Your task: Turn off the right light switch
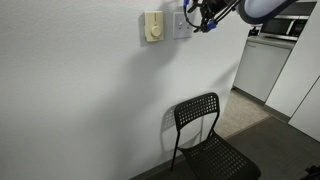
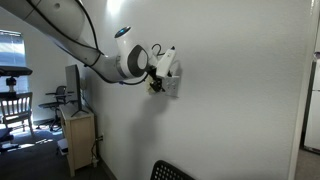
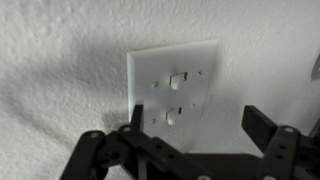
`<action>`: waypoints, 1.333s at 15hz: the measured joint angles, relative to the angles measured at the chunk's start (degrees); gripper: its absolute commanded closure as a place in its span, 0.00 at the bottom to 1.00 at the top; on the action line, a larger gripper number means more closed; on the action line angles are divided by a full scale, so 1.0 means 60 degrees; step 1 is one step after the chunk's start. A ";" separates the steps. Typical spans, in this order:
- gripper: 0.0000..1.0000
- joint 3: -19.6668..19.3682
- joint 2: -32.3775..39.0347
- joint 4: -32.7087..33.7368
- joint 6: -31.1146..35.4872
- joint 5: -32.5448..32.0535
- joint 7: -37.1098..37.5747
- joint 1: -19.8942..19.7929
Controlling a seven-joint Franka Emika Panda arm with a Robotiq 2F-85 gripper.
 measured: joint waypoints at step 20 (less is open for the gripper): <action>0.00 0.0140 0.0540 0.0069 -0.0182 0.0564 -0.0109 -0.0219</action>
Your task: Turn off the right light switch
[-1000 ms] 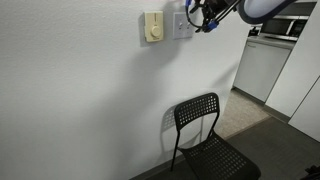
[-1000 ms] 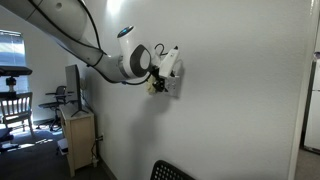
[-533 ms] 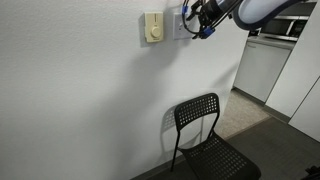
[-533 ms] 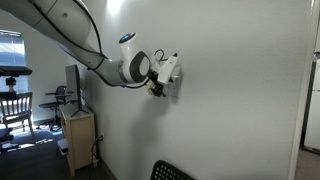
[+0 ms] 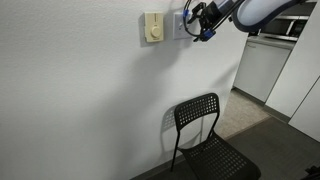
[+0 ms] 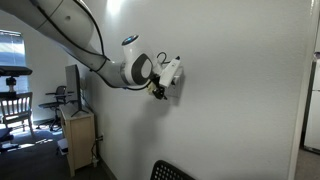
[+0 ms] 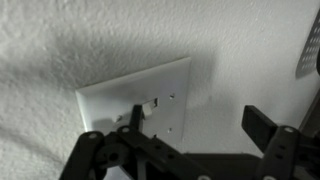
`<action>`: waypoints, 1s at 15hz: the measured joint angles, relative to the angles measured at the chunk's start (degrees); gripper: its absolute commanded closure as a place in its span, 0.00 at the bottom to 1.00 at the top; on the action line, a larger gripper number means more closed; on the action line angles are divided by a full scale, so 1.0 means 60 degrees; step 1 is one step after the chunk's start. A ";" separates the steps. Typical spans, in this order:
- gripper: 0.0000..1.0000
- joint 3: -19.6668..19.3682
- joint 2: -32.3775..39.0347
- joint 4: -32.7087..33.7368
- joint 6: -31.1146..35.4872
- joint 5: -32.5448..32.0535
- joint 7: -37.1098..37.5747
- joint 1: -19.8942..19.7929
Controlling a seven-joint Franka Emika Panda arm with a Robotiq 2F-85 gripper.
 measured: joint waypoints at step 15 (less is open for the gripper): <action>0.00 0.0684 -0.0829 -0.0330 -0.4476 0.2519 -0.0838 -0.0426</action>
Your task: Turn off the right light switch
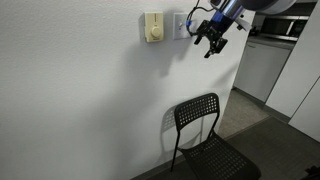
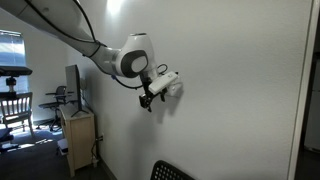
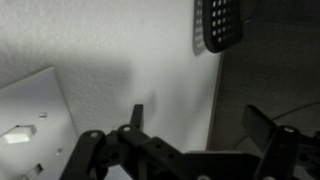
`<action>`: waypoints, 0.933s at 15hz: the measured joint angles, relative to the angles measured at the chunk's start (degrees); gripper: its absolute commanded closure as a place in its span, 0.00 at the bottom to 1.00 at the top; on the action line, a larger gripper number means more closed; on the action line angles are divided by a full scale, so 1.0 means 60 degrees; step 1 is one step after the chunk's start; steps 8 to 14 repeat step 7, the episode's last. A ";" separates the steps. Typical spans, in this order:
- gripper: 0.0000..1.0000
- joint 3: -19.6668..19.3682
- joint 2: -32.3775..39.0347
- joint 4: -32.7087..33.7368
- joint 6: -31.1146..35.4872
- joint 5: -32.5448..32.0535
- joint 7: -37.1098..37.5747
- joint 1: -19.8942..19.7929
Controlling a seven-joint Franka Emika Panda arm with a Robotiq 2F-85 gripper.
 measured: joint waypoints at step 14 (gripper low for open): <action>0.00 -0.0278 -0.1340 -0.0410 -0.2260 0.0056 0.0001 0.0077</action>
